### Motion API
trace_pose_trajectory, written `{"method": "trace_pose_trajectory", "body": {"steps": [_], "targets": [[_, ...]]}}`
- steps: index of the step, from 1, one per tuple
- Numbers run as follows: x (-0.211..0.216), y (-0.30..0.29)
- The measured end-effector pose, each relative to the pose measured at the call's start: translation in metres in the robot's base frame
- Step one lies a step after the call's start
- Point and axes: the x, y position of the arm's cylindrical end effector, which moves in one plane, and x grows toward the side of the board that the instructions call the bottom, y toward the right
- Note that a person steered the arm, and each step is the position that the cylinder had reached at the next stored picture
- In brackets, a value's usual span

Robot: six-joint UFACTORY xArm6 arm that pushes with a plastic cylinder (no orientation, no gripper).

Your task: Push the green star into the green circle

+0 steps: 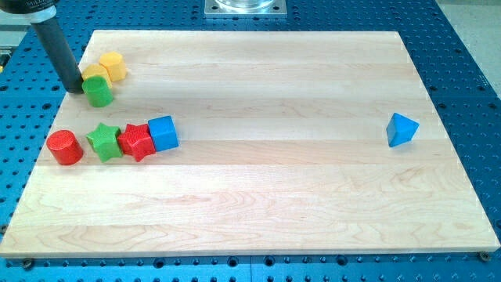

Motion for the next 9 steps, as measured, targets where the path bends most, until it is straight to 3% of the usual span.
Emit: {"method": "trace_pose_trajectory", "body": {"steps": [2, 4, 5, 6, 9], "targets": [[0.001, 0.011], [0.073, 0.009], [0.056, 0.052], [0.074, 0.065], [0.188, 0.059]]}}
